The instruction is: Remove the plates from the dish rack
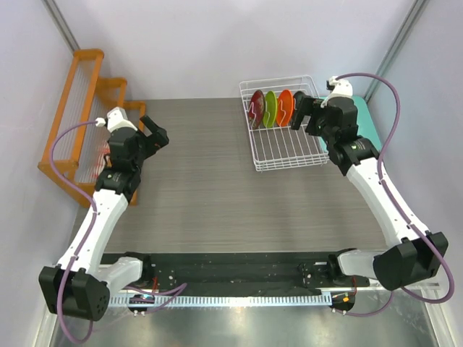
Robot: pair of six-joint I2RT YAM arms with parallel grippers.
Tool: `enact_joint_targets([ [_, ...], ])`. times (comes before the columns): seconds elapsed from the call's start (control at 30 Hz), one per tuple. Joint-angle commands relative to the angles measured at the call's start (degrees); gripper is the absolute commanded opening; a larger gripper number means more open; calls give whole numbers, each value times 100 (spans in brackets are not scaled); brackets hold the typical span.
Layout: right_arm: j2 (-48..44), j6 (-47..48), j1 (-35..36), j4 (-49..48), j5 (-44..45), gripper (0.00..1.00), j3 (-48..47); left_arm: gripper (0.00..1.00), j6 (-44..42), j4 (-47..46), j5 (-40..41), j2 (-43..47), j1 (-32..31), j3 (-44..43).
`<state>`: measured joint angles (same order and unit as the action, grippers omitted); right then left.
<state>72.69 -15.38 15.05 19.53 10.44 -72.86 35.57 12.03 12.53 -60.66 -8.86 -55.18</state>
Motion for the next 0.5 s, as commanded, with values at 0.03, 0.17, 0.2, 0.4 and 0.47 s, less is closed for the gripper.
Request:
enact_joint_targets([
  [0.03,149,262,33,-808,-858,100,-124,99,-50,27,-190,-191,95,-309],
  [0.17,886,219,24,-723,-279,100,-605,99,-42,88,-313,-454,157,-450],
  [0.2,1262,219,33,-696,-288,100,-946,99,-33,132,-400,-499,148,-485],
  [0.4,2678,123,42,-250,-245,97,-2702,99,2,-209,-848,-780,157,-310],
  [0.47,3478,227,68,363,-218,95,-3720,99,160,-473,-1033,-859,157,-178],
])
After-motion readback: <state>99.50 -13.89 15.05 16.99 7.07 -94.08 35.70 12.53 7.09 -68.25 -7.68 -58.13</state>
